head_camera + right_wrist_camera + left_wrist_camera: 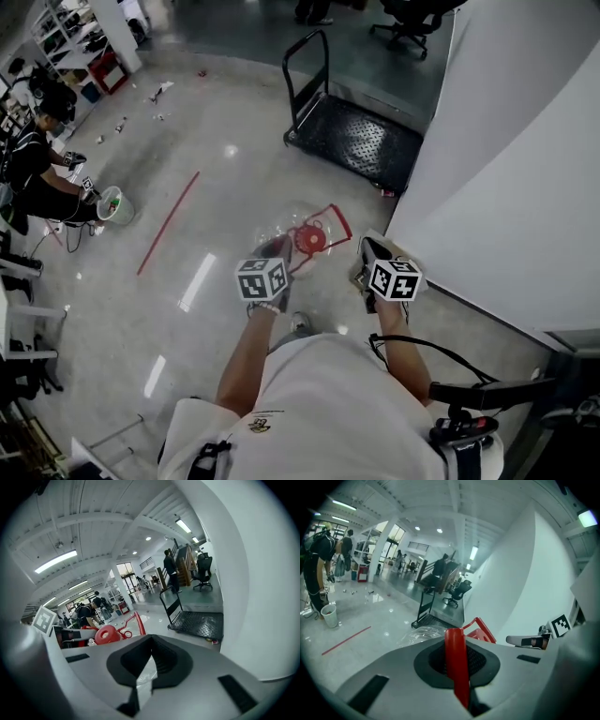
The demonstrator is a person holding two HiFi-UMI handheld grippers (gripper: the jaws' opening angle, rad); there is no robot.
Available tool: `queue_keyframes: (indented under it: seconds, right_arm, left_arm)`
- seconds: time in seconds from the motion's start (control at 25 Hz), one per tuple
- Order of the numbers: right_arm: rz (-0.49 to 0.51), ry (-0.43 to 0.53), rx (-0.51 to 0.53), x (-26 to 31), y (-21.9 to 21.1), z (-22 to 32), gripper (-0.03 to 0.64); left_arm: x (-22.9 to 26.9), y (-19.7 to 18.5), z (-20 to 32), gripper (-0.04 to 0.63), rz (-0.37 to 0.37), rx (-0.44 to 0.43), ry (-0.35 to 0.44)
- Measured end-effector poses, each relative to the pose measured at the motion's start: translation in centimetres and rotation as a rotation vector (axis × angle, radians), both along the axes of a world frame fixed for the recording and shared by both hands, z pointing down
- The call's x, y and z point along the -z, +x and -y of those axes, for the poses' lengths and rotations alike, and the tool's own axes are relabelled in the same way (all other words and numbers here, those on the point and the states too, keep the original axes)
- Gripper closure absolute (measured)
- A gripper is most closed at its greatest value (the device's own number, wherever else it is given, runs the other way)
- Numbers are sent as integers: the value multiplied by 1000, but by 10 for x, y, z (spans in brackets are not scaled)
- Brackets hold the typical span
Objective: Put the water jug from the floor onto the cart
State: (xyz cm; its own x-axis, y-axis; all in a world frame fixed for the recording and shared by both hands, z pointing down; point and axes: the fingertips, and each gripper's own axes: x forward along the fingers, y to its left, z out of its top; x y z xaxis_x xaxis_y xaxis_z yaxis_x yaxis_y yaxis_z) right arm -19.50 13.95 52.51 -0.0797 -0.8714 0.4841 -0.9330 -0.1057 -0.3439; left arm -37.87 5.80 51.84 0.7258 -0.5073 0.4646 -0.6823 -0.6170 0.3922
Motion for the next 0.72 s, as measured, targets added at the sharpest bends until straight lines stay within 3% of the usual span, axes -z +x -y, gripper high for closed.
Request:
queue_keyframes:
  seconds: [0.32,0.72]
  right_arm:
    - [-66,-11,-62,-11,11,45,601]
    - [-22,-37,-130,-41,42,87,601]
  left_arm:
    - [-21,5,59,592,20,-63,-13]
    - [-35,47,123,592,18,-105,-12]
